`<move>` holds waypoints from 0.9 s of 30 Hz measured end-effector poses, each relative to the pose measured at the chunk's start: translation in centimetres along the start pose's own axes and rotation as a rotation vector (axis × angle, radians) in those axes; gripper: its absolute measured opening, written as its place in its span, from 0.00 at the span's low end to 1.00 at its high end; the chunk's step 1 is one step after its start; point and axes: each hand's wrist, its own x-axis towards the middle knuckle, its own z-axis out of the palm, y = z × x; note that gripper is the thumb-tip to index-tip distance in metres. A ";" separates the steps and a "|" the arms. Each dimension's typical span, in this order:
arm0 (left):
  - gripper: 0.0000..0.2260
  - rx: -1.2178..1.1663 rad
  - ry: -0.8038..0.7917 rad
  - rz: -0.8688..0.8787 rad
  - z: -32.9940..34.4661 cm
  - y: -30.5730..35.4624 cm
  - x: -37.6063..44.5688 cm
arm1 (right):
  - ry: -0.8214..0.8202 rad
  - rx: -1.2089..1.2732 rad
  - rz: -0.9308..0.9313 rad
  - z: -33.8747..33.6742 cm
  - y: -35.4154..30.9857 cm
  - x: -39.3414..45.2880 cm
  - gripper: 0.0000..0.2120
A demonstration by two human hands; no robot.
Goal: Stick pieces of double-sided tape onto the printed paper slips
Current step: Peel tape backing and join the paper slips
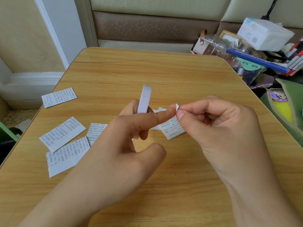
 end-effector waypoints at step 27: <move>0.24 0.177 0.015 0.006 0.3 0.3 -0.3 | -0.005 -0.046 0.014 0.0 0.2 -0.1 0.02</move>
